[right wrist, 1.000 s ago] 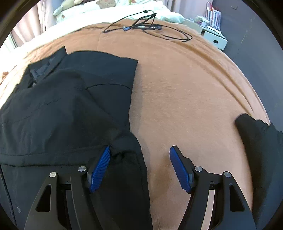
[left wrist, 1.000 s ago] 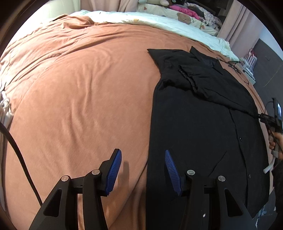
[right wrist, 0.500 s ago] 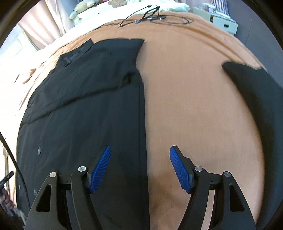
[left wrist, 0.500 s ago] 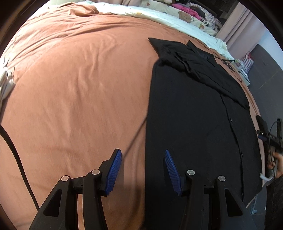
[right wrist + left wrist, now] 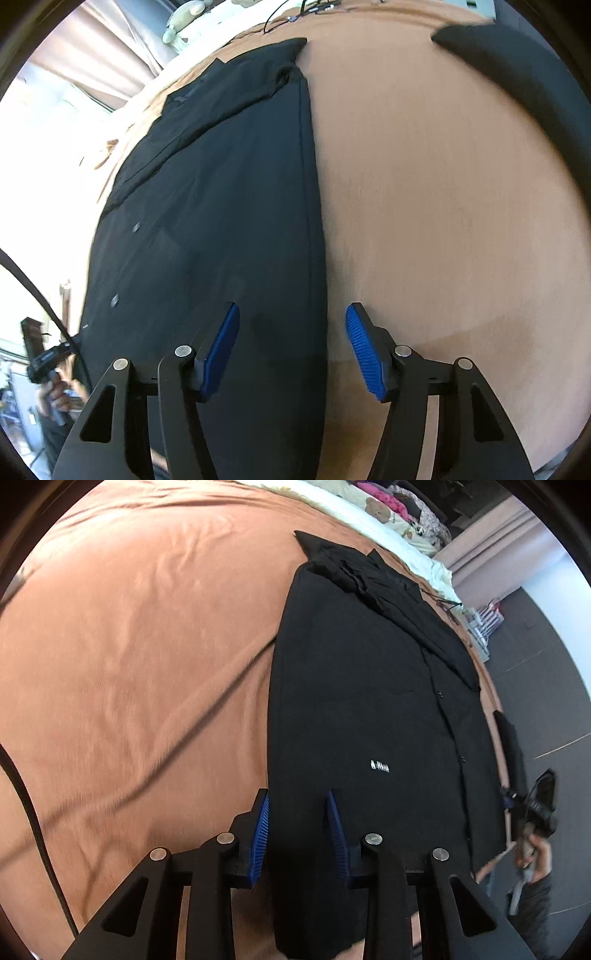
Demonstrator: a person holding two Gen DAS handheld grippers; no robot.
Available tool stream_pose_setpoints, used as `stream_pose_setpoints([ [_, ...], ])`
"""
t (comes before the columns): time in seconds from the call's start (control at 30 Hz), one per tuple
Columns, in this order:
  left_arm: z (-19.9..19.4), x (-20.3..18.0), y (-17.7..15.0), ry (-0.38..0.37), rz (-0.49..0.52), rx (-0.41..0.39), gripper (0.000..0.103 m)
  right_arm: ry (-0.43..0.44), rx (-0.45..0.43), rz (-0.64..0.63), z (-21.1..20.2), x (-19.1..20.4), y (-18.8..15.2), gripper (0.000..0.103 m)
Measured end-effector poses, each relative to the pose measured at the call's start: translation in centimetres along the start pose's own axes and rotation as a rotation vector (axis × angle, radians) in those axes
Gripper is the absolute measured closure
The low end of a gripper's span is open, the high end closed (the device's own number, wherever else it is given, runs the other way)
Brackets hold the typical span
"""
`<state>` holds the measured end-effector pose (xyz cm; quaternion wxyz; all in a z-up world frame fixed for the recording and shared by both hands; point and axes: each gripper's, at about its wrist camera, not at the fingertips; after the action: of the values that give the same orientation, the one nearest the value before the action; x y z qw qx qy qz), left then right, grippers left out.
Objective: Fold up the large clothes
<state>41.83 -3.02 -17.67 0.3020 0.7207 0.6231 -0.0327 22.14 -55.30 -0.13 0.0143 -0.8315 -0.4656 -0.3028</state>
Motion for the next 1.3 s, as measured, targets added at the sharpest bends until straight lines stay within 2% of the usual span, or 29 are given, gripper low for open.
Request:
stream_pose_setpoints([
  [0.2,-1.0,0.4,-2.2,-0.094,-0.048,0.018,0.07,0.134,0.03,0.053,-0.3,-1.5,-2.4,0.045],
  [0.53,-1.0,1.7,-4.2,-0.161,-0.117,0.039,0.07,0.322,0.074,0.142,-0.5,-5.7,-4.8,0.052],
  [0.73,0.4,2.1,-3.5,-0.201,-0.142,0.026,0.07,0.355,0.06,0.172,0.2,-6.9,-4.3,0.056],
  [0.83,0.5,2.3,-3.3,-0.226,-0.171,0.02,0.071,0.36,0.05,0.2,0.5,-7.8,-4.3,0.074],
  [0.87,0.4,2.2,-3.3,-0.226,-0.174,0.019,0.072,0.359,0.045,0.209,0.7,-7.9,-4.3,0.084],
  [0.9,0.2,2.1,-3.5,-0.225,-0.17,0.02,0.076,0.362,0.037,0.215,0.7,-8.1,-4.3,0.088],
  [0.93,0.0,2.0,-3.7,-0.225,-0.166,0.022,0.085,0.365,0.026,0.215,0.4,-8.3,-4.5,0.09],
  [1.03,-0.6,1.6,-4.2,-0.224,-0.154,0.005,0.092,0.367,-0.004,0.203,-0.1,-8.1,-4.7,0.093],
  [1.3,-4.7,0.9,-5.2,-0.23,-0.13,-0.089,0.094,0.404,-0.083,0.121,-2.8,-5.2,-6.1,0.095],
])
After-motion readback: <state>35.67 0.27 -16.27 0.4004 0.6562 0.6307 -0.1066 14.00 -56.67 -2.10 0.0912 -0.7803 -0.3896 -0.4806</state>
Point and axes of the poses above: each gripper's, at about its wrist camera, not at the fingertips, and z roughly the way its jaws point, x to its left, y to its top, and after that the axes turned 10 degrees about z, right-handed
